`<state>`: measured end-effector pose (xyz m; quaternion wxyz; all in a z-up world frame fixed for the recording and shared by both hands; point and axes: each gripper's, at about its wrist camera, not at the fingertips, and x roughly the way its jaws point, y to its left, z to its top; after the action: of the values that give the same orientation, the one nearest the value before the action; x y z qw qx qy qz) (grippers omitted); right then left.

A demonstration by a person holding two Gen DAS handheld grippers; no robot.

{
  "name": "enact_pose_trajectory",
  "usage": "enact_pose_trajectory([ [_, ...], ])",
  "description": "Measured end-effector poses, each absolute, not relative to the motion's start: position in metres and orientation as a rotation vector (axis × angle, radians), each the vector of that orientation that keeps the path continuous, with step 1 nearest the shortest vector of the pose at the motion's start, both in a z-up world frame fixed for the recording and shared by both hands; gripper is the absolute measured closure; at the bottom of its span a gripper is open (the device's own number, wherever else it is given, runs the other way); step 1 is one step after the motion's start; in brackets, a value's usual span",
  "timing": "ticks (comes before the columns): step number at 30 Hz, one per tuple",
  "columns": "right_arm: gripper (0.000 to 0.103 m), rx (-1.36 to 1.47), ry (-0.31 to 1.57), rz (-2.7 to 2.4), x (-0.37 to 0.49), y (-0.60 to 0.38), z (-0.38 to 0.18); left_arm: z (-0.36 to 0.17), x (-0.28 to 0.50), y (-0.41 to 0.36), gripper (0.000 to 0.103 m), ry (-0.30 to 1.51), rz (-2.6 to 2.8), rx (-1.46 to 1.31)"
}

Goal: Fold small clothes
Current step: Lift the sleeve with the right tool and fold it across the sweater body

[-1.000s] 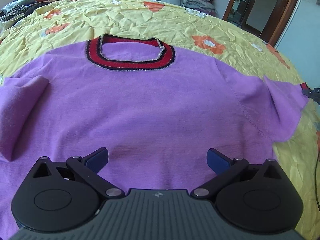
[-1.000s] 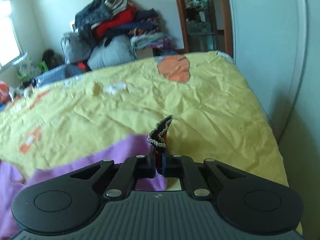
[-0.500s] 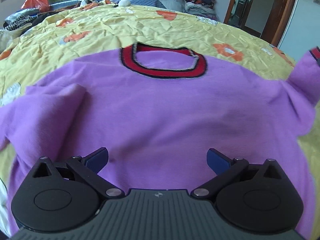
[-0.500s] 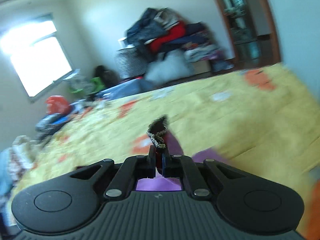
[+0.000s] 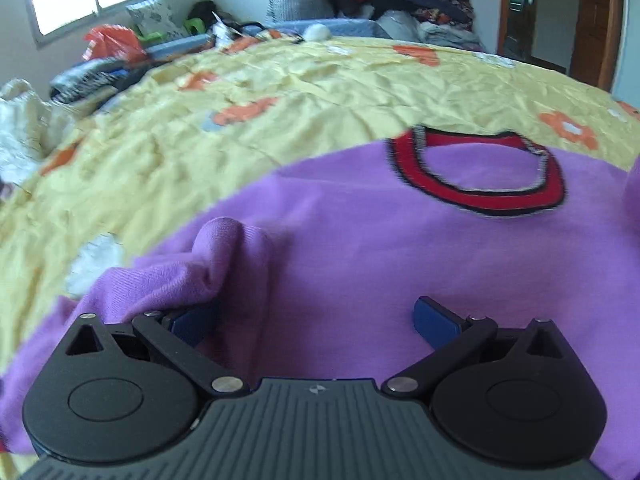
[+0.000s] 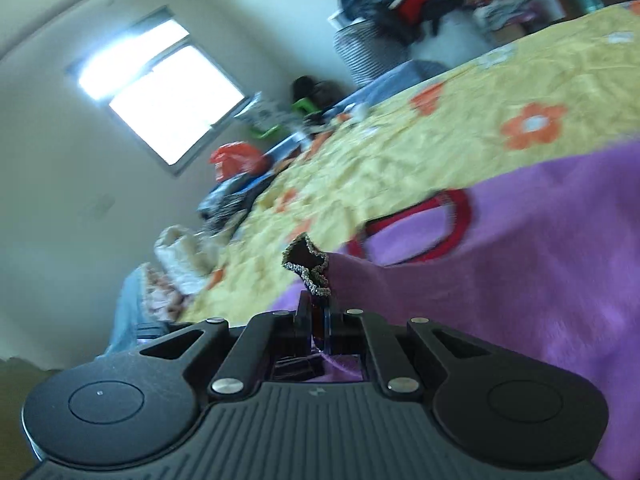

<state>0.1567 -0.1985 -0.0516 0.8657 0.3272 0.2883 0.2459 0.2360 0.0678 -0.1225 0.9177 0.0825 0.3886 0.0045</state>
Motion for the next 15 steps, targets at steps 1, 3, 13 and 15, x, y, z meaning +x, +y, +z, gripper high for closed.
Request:
enact_pose_trajectory([
  [1,0.098,0.689,0.598,0.532,0.160,-0.193,-0.047,-0.122,0.235,0.073,0.000,0.793,0.029,0.178],
  [3,0.098,0.698,0.564,0.562,0.164,-0.183,-0.037,-0.119,0.236,0.086,0.000,0.796,0.061,0.174],
  [13,0.098,0.659,0.592,0.576,0.207,-0.134,-0.033,-0.110,0.242,0.129,0.000,0.818,0.128,0.152],
  [15,0.098,0.670,0.647,0.573,0.216,-0.125,-0.054,-0.109,0.242,0.132,0.000,0.825,0.128,0.152],
])
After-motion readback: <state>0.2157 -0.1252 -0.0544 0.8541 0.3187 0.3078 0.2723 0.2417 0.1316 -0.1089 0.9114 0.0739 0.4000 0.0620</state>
